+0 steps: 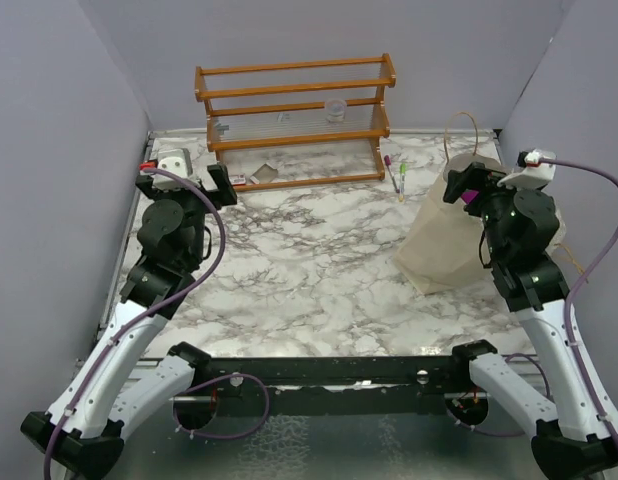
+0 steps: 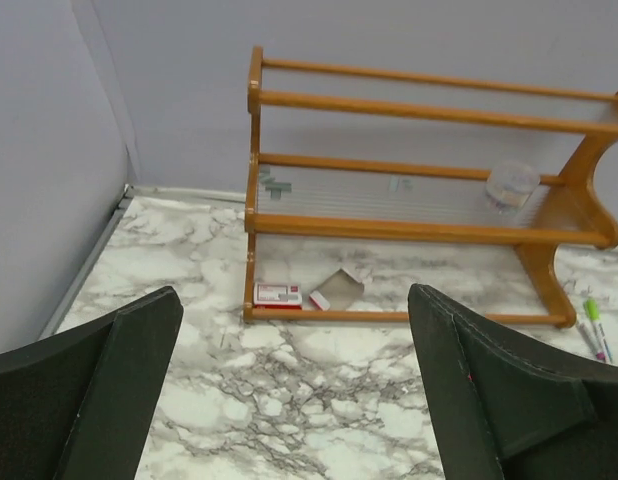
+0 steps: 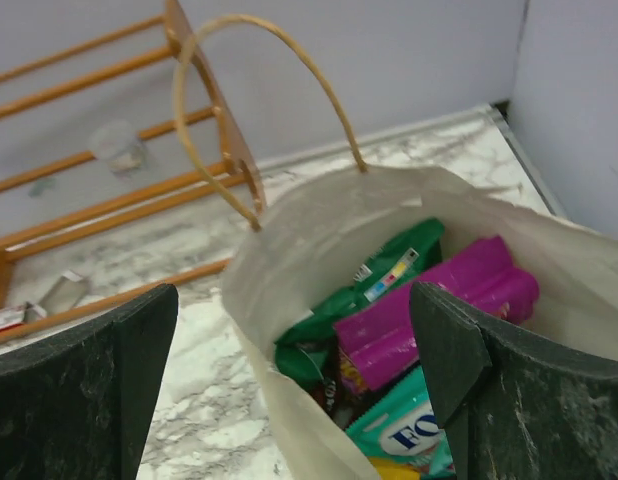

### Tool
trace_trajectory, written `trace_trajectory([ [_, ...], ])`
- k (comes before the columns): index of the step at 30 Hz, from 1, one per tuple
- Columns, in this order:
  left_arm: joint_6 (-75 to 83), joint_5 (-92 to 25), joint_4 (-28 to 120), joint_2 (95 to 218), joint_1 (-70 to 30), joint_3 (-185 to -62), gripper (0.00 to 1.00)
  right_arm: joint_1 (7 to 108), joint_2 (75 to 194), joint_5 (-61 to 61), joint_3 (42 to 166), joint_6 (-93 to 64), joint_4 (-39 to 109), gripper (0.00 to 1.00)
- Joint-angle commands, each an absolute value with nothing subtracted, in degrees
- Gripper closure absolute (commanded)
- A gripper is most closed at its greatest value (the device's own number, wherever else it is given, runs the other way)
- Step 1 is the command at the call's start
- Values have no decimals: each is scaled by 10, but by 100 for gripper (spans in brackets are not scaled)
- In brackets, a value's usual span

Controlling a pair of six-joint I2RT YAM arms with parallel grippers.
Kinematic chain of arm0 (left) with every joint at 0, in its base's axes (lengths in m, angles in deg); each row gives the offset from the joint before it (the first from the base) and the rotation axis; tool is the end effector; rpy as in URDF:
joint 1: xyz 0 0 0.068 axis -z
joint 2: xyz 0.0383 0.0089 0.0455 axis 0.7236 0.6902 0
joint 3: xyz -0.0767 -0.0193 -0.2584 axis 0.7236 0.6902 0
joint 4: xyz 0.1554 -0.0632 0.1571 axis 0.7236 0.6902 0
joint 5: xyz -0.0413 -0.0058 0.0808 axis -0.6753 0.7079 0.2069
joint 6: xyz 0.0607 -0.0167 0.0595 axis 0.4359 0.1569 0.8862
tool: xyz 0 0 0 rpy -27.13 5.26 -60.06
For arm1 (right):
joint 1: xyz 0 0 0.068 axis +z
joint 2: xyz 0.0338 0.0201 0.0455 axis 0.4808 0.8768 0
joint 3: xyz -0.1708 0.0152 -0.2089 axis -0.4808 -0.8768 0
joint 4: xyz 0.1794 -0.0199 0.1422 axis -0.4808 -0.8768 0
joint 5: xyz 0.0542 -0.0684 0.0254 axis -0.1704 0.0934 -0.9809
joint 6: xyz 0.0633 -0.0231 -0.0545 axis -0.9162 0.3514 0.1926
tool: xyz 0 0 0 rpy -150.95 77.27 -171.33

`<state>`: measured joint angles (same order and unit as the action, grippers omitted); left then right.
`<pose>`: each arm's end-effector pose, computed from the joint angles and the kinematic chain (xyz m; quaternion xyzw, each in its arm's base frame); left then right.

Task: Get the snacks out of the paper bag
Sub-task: Move the paper bag to the center of the board.

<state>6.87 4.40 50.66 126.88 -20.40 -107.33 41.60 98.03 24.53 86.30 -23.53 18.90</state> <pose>0.1719 -0.0418 0.4158 -0.0916 0.6574 -0.0546 0.7460 0.1748 0.0171 0.3932 0.1187 0.7208 0.0624 0.6800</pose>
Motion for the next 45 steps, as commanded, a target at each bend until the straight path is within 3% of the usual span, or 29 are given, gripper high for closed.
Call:
trace_trajectory([
  [1, 58, 18, 456, 1268, -208, -1040, 1, 400, 991, 331, 841, -287, 161, 1],
  [8, 52, 0, 432, 1274, -208, -1007, 1, 387, 988, 366, 834, -311, 139, 1],
  [19, 41, -32, 410, 1282, -208, -999, 1, 381, 961, 220, 824, -271, 196, 1],
  [33, 46, -51, 409, 1290, -207, -999, 1, 380, 1091, 150, 926, -320, 262, 1],
  [45, 44, -28, 408, 1281, -201, -994, 1, 379, 1206, 177, 992, -314, 307, 1],
])
